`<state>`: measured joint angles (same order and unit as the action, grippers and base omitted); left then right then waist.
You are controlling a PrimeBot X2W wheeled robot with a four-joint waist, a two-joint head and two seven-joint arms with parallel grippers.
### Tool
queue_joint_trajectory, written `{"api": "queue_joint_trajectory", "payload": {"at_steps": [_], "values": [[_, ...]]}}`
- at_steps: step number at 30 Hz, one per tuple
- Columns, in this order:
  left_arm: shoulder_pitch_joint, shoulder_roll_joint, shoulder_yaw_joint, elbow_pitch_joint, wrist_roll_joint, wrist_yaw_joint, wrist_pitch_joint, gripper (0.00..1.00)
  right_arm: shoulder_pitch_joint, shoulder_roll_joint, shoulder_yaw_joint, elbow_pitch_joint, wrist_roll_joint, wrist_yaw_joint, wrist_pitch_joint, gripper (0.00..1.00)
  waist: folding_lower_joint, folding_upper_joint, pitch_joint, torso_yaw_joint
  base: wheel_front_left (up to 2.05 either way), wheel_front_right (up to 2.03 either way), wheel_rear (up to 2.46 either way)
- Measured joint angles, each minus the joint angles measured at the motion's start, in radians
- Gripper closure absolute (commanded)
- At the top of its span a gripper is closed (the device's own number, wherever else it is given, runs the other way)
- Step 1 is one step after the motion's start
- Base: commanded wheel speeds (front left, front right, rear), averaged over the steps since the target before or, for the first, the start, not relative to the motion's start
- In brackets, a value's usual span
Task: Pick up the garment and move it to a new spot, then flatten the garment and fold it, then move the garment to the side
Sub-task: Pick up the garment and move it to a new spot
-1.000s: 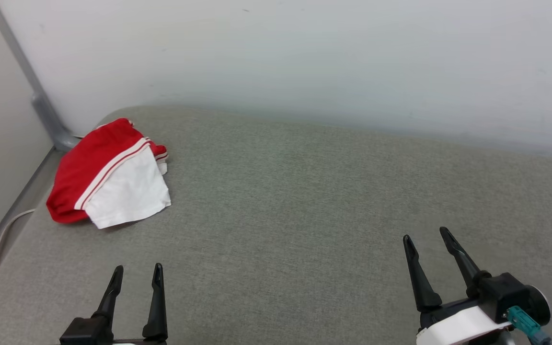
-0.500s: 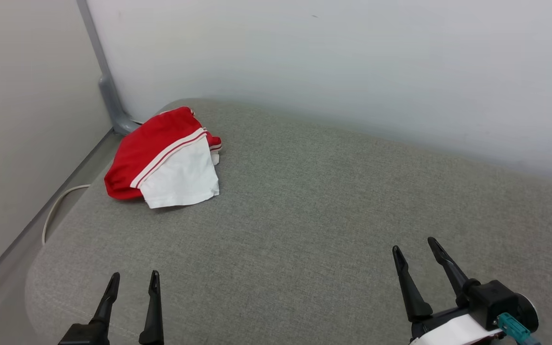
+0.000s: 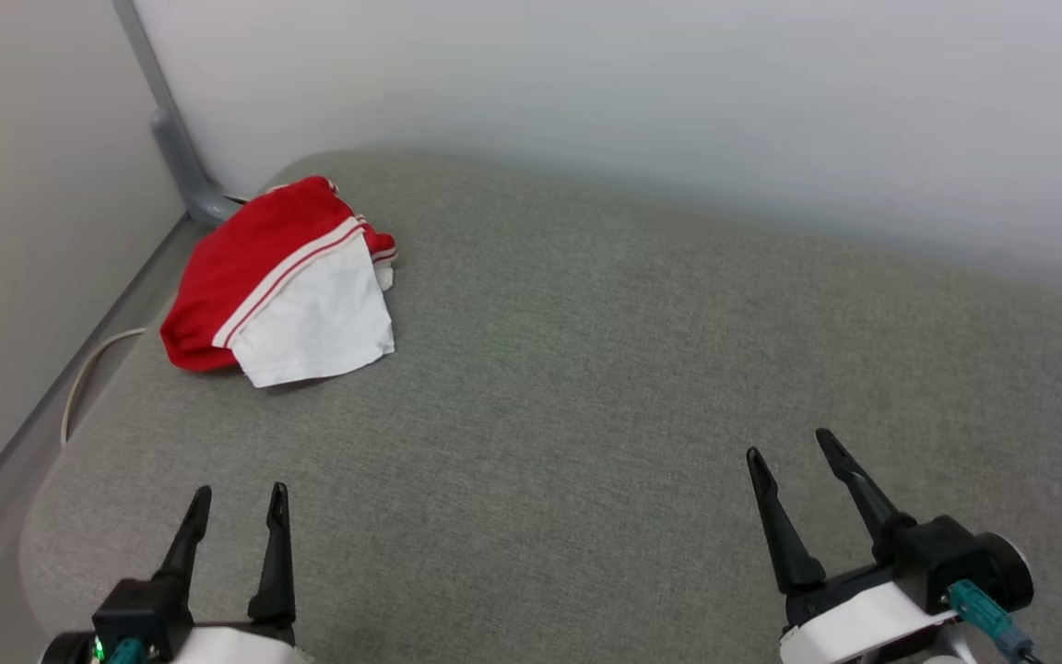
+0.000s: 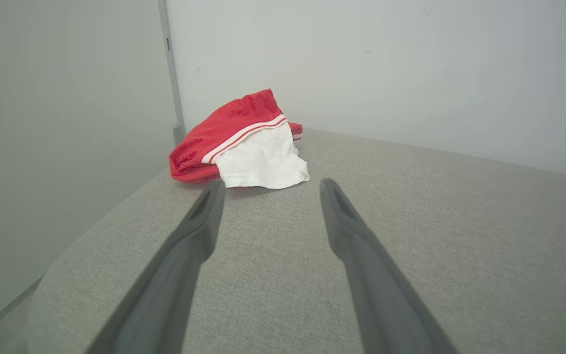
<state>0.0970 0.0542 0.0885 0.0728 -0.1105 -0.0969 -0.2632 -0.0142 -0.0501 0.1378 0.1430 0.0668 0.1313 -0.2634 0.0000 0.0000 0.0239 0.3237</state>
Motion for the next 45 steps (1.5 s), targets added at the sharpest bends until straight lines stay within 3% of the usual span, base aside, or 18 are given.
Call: {"api": "queue_joint_trajectory", "payload": {"at_steps": [5, 9, 15, 21, 26, 35, 36, 39, 45], "values": [[-0.125, 0.055, 0.027, 0.085, 0.002, -0.015, 0.000, 0.00, -0.044, 0.000, -0.002, -0.028, -0.043, 0.000, 0.000, 0.00, 0.0001, 0.0000, 0.082, -0.032, 0.00, 0.00, 0.00], [-0.274, 0.141, 0.019, 0.198, -0.008, -0.026, 0.011, 0.00, -0.072, 0.000, -0.014, -0.052, -0.070, 0.000, 0.000, 0.00, 0.0001, 0.0000, 0.161, -0.060, 0.00, 0.00, 0.00], [-0.495, 0.300, -0.005, 0.327, -0.048, -0.032, 0.176, 0.00, -0.112, 0.000, -0.033, -0.081, -0.105, 0.000, 0.000, 0.00, 0.0002, 0.0000, 0.274, -0.103, 0.00, 0.00, 0.00], [-0.663, 0.468, -0.125, 0.403, -0.196, -0.034, 0.373, 0.00, -0.146, -0.008, -0.051, -0.116, -0.112, 0.000, 0.000, 0.00, 0.0002, 0.0000, 0.381, -0.141, 0.00, 0.00, 0.00], [-0.762, 0.568, -0.204, 0.467, -0.345, -0.034, 0.514, 0.00, -0.167, -0.020, -0.053, -0.137, -0.119, 0.000, 0.000, 0.00, 0.0002, 0.0000, 0.460, -0.167, 0.00, 0.00, 0.00], [-0.809, 0.653, -0.332, 0.539, -0.557, -0.032, 0.688, 0.00, -0.183, -0.023, -0.060, -0.151, -0.123, 0.000, 0.000, 0.00, 0.0001, 0.0000, 0.537, -0.218, 0.00, 0.00, 0.00], [-0.809, 0.660, -0.340, 0.542, -0.586, -0.031, 0.703, 1.00, -0.183, -0.023, -0.061, -0.151, -0.123, 0.000, 0.000, 0.00, 0.0001, 0.0000, 0.538, -0.221, 0.00, 0.00, 0.00], [-0.807, 0.670, -0.375, 0.534, -0.642, -0.031, 0.701, 1.00, -0.182, -0.022, -0.067, -0.147, -0.128, 0.000, 0.000, 0.00, 0.0001, 0.0000, 0.533, -0.223, 0.00, 0.00, 0.00], [-0.776, 0.687, -0.435, 0.532, -0.664, -0.032, 0.576, 1.00, -0.183, -0.015, -0.072, -0.129, -0.127, 0.000, 0.000, 0.00, 0.0002, 0.0000, 0.489, -0.218, 0.00, 0.00, 0.00]]}}
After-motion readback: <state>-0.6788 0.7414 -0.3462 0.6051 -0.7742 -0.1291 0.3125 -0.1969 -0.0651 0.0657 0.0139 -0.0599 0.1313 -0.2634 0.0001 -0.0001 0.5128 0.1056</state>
